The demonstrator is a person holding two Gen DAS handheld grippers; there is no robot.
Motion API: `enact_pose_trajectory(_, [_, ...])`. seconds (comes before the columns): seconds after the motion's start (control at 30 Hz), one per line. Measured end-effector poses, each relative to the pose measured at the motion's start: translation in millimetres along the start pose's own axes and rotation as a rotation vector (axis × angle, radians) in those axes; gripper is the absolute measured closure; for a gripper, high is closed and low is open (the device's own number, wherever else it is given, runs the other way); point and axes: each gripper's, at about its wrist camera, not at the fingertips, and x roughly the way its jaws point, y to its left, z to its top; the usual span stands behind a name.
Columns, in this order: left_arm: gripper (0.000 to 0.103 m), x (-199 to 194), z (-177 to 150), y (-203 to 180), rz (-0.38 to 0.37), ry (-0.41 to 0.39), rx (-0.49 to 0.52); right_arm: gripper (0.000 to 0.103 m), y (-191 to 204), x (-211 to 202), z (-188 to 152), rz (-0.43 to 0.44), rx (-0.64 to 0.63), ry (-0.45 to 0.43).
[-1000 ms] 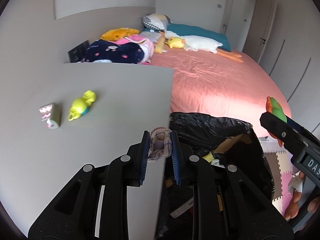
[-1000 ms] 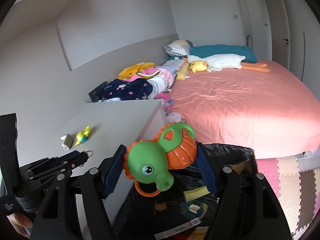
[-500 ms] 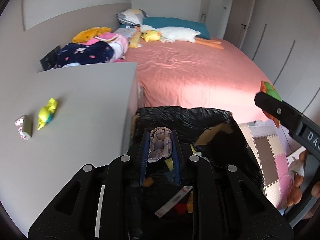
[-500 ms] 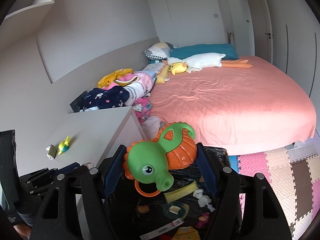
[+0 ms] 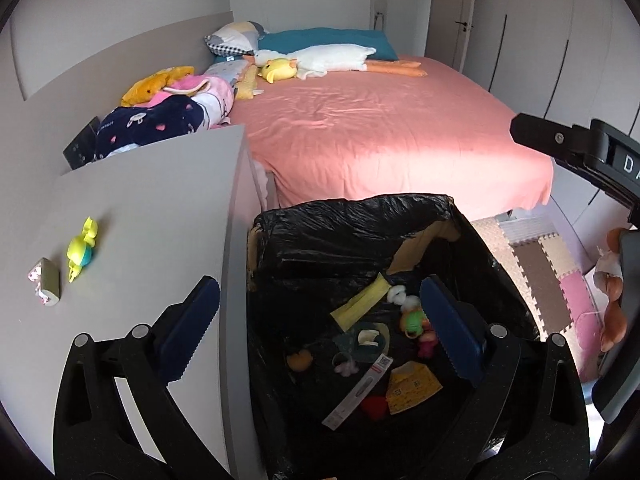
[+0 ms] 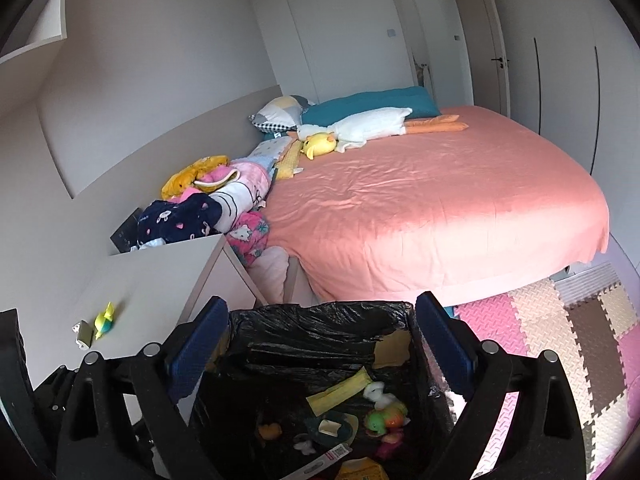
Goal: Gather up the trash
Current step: 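Open both tools over the black trash bag to drop the plush and seahorse, then move both open tools back to the remaining items on the table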
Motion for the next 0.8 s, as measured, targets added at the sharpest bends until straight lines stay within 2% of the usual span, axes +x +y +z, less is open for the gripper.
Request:
enact_pose_trajectory(0.47, [0.006, 3.7, -3.5, 22.3, 0.025, -0.001, -0.041, 0.009, 21.8, 13.4, -4.2, 0.029, -0.021, 0.022])
enact_pose_trajectory(0.8, [0.006, 0.2, -10.7, 68.7, 0.065, -0.008, -0.125, 0.009, 62.5, 31.8, -11.4, 0.094, -0.060, 0.051])
